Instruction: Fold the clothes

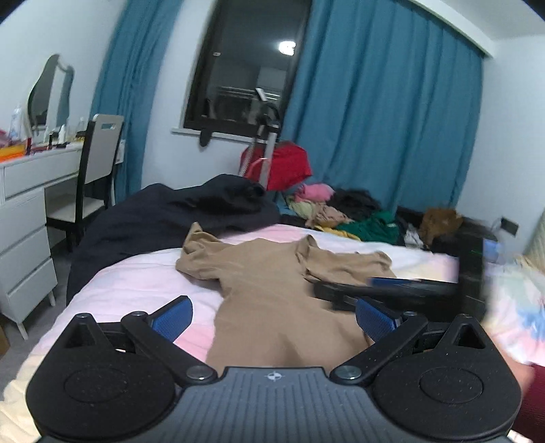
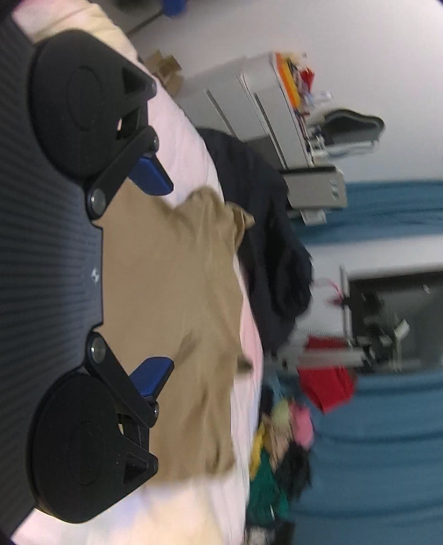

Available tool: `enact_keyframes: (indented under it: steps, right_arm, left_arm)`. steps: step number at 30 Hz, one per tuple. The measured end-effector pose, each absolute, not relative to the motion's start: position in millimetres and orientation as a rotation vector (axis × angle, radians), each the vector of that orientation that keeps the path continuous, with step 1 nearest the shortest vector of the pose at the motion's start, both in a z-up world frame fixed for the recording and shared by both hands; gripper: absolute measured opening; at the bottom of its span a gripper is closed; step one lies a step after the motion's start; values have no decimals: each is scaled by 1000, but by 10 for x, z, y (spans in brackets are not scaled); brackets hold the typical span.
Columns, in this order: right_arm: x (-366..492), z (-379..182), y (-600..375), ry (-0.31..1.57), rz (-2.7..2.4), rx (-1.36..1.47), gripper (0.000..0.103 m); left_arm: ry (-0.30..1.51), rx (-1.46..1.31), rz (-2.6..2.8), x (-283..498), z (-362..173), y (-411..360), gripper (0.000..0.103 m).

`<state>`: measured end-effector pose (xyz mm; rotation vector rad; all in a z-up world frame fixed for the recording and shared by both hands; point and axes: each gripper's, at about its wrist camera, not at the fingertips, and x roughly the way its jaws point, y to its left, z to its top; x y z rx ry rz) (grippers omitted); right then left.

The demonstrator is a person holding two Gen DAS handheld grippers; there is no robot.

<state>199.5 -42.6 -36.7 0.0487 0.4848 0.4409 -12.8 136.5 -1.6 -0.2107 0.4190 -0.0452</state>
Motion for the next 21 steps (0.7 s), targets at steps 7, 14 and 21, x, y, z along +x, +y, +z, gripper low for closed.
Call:
enact_keyframes:
  steps: [7,14,21]
  right_arm:
    - [3113,-620,718,559,600,33,99]
    - [3598,-949,1448,642,619,-242,68]
    - [3653,-714,1273,598,531,-182,13]
  left_arm:
    - [463,-367,-25,128,-410,1751,103]
    - [458,-414,-10,339,-559,1815,103]
    - [383,-499,76,249,-542,1958,103]
